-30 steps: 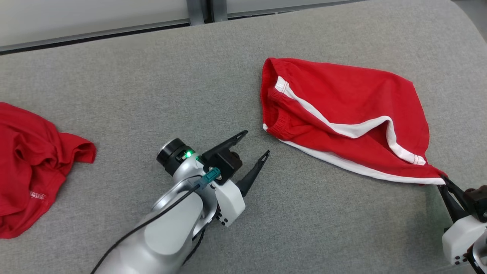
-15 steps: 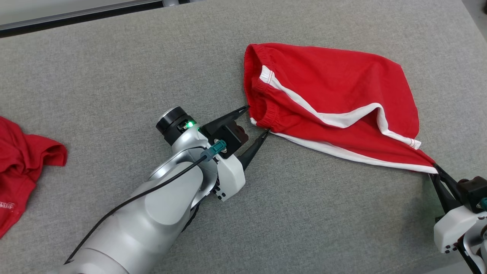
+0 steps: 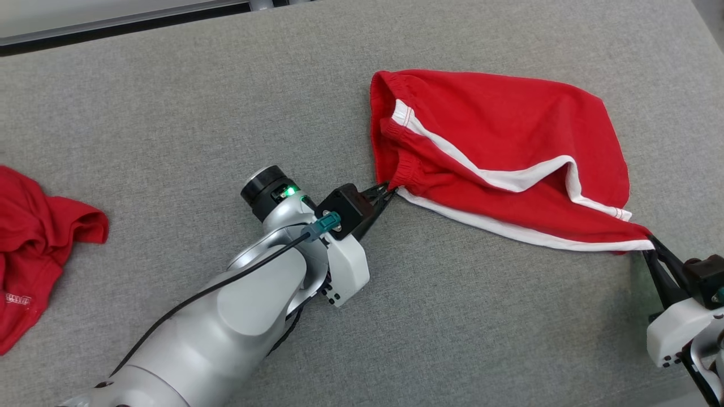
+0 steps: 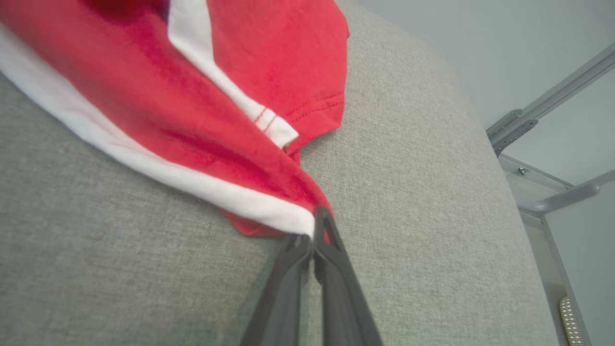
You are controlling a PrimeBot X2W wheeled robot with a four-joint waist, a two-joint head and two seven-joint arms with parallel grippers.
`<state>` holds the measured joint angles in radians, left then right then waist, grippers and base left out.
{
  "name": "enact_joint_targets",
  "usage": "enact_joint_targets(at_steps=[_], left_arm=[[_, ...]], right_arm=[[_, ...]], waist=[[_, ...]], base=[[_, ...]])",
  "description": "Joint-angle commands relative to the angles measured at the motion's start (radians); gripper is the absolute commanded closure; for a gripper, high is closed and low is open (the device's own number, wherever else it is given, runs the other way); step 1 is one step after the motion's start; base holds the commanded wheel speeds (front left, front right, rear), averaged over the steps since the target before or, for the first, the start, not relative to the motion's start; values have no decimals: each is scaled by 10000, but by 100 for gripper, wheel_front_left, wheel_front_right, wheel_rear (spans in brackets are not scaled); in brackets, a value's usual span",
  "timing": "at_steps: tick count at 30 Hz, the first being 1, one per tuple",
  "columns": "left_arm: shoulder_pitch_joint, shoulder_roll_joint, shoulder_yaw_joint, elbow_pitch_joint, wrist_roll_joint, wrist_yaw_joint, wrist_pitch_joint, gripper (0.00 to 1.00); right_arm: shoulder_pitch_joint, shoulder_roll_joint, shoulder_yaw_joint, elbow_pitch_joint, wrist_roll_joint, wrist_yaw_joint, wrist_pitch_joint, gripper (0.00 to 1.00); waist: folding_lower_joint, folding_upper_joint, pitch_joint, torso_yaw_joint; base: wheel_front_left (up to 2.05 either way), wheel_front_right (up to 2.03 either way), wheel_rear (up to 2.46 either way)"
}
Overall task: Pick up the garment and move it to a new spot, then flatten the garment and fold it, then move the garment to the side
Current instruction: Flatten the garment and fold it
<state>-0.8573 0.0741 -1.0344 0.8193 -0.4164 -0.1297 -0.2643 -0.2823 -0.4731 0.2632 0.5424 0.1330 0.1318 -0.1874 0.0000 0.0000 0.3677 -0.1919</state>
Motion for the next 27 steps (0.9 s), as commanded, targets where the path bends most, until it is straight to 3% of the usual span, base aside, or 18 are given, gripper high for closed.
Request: enact_joint_targets(at_steps=[1,12,19,27], left_arm=[[-169,103,-59,-56,-104,-7,-1,100],[248,632,355,-1429,-1984,-8,-3,100],[-443,1627,506,-2509,-3444,-6,205,100],[-1172,2833,1470,-3869,-4860,217,1746,100]], right_arm=[[-105,-69,-77,27,-15,-19,-117,100],[-626,-259,-487,-962,75,-19,-628,100],[-1607,-644,-354,-1925,389,-17,-396,100],[-2911,-1019,-73,-2755,617,-19,368,100]], waist=[[0,0,-44,56],[0,0,-1057,672],[0,0,-2190,1184],[0,0,-3273,1619]], base=[[0,0,0],[0,0,0],[0,0,0],[0,0,0]])
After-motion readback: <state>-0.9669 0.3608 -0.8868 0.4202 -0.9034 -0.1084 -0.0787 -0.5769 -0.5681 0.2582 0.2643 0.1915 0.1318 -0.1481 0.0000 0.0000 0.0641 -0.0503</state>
